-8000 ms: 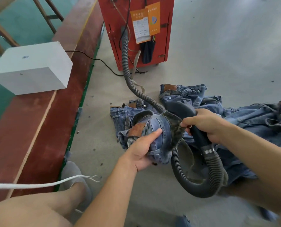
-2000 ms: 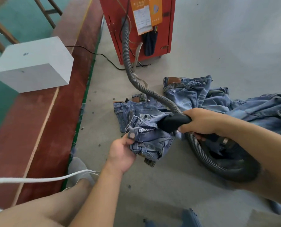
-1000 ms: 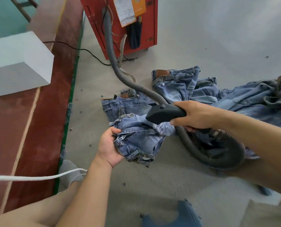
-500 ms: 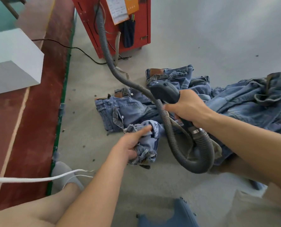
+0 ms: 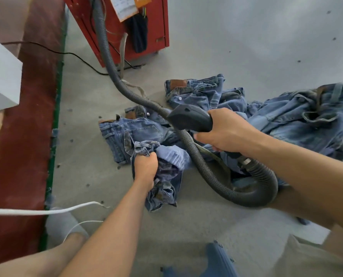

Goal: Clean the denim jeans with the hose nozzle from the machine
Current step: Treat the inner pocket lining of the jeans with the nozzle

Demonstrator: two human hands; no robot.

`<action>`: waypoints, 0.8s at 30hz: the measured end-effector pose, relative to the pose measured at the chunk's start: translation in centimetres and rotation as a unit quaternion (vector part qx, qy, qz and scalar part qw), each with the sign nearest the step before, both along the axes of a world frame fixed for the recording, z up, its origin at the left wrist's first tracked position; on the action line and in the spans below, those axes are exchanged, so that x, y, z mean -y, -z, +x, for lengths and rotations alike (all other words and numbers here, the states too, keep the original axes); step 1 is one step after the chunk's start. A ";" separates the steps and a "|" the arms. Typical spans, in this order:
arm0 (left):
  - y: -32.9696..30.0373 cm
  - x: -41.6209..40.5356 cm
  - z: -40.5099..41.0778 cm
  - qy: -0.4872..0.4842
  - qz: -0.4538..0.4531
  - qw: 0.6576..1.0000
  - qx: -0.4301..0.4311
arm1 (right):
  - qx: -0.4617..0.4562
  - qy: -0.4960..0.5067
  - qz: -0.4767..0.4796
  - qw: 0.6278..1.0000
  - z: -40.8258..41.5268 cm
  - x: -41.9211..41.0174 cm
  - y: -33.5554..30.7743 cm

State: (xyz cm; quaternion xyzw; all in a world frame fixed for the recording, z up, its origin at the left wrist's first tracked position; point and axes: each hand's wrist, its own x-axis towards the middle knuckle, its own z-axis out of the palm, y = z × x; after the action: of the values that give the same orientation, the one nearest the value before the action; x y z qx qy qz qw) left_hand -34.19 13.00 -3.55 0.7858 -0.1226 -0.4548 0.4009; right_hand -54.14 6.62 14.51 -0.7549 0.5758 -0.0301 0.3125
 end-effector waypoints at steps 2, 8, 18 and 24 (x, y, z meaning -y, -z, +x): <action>-0.4 -0.2 0.3 0.078 -0.003 0.997 -0.024 | -0.003 -0.005 -0.014 1.000 0.0 0.2 -0.3; -0.7 -0.6 0.8 0.274 0.054 0.958 0.072 | -0.003 -0.033 -0.041 0.999 -0.6 1.1 -1.2; -4.5 0.0 1.6 0.064 0.009 0.955 -0.290 | -0.108 -0.228 0.000 0.968 -4.2 0.8 -0.6; -5.5 -0.8 0.5 0.052 -0.045 0.925 -0.373 | -0.114 -0.266 0.015 0.957 -1.6 -0.9 1.4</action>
State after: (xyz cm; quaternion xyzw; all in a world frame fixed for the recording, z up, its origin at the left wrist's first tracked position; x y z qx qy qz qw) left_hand -33.66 13.75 1.96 0.5330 -0.0260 -0.7291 0.4285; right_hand -55.77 7.47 13.15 -0.8742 0.3868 0.1491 0.2529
